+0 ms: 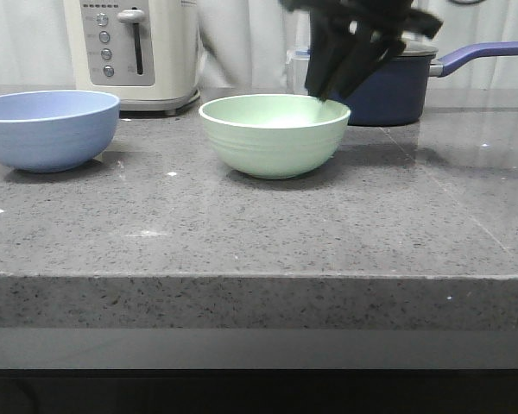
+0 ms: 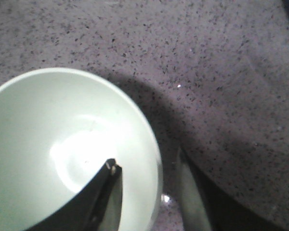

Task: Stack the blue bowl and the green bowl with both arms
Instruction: 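Slide the green bowl toward the table center and release it, then lift the right gripper away from the green bowl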

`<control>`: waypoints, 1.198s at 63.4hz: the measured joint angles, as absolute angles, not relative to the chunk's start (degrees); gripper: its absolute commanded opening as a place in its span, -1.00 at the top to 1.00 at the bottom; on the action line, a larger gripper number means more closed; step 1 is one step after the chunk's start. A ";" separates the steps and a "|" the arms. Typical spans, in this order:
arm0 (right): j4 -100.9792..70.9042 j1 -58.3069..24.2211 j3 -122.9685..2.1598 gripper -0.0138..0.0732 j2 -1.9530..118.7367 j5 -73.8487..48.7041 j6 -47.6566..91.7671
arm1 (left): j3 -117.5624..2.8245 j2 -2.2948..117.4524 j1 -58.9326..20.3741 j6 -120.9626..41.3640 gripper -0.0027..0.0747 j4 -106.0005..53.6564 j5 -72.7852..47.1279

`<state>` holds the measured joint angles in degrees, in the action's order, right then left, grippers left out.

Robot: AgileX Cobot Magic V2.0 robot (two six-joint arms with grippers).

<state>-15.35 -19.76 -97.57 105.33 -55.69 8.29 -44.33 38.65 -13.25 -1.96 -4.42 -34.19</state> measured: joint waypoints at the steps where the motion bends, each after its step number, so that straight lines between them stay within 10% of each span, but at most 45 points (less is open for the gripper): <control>1: -15.25 -19.76 -97.31 -0.01 104.78 -55.86 8.56 | -44.33 38.65 -13.25 -1.96 -0.43 -4.42 -34.19; 24: -12.32 -19.76 -77.19 0.22 86.48 -48.56 13.19 | -44.33 38.65 -13.25 -1.96 -0.43 -4.42 -34.19; 40: -12.94 -19.76 -65.02 0.85 81.54 -42.02 15.40 | -44.33 38.65 -13.25 -1.96 -0.43 -4.42 -34.19; 76: -29.37 -19.76 -60.84 0.82 85.99 -33.35 36.16 | -44.33 38.65 -13.25 -1.96 -0.43 -4.42 -34.19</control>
<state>-29.37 -19.76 -60.84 85.99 -33.35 36.16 -44.33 38.65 -13.25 -1.96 -4.42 -34.19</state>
